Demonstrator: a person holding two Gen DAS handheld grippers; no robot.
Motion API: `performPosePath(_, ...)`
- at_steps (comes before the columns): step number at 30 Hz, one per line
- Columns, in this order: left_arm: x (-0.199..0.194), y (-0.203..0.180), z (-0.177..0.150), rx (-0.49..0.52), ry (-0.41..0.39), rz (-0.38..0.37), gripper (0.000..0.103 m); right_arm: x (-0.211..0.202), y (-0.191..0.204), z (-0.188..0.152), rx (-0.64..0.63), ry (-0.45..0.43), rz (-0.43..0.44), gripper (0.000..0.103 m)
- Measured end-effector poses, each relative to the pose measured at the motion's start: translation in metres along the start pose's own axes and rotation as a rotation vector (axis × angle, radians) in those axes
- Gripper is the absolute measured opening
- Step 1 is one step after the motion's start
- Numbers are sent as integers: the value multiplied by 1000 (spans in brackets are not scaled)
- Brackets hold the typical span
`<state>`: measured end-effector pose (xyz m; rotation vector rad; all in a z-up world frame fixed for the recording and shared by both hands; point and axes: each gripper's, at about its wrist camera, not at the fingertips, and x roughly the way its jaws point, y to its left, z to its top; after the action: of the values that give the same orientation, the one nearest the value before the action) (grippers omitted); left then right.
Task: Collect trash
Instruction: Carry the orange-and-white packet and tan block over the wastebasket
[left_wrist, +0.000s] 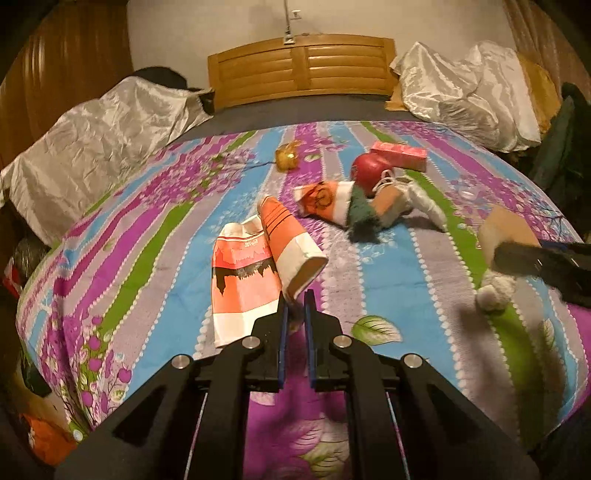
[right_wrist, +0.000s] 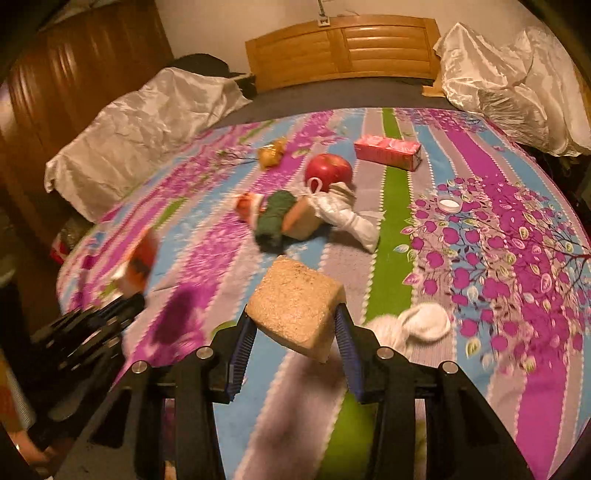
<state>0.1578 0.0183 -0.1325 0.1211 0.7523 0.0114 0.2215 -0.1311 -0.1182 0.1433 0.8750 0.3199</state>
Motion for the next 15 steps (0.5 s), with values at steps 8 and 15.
performPosePath(8,-19,-37,21,59,-37,-56,7,-64,11,-25,-29,-71,-19,45)
performPosePath(15,-45,-87,42,129,-92,-155,7,-139,-15,-31,26,-193,-93,45)
